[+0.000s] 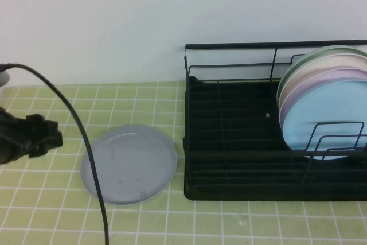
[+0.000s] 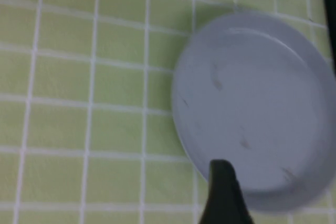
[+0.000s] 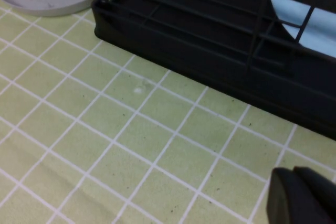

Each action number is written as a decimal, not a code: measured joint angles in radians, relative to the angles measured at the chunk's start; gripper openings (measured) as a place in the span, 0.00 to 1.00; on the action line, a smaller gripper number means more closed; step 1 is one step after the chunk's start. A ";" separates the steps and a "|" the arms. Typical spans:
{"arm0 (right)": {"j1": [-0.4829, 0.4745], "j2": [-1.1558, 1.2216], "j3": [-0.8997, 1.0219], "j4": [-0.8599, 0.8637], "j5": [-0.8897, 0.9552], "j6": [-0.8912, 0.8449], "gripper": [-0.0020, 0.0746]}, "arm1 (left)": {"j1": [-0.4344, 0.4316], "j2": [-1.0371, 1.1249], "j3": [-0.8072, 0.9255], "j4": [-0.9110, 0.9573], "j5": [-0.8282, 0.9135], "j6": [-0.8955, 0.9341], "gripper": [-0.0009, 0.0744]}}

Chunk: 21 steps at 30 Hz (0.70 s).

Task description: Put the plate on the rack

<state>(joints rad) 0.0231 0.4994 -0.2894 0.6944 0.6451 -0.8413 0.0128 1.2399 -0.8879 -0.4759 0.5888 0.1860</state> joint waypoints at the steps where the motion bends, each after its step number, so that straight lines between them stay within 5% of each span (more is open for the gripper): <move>1: 0.000 0.000 0.000 0.000 0.000 -0.002 0.02 | 0.000 0.035 -0.009 0.002 -0.027 0.004 0.56; 21: 0.011 0.000 0.000 -0.004 -0.033 -0.008 0.02 | -0.002 0.528 -0.155 -0.170 -0.106 0.345 0.56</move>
<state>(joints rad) 0.0345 0.4994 -0.2894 0.6908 0.6122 -0.8490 0.0111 1.7679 -1.0433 -0.6462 0.4830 0.5307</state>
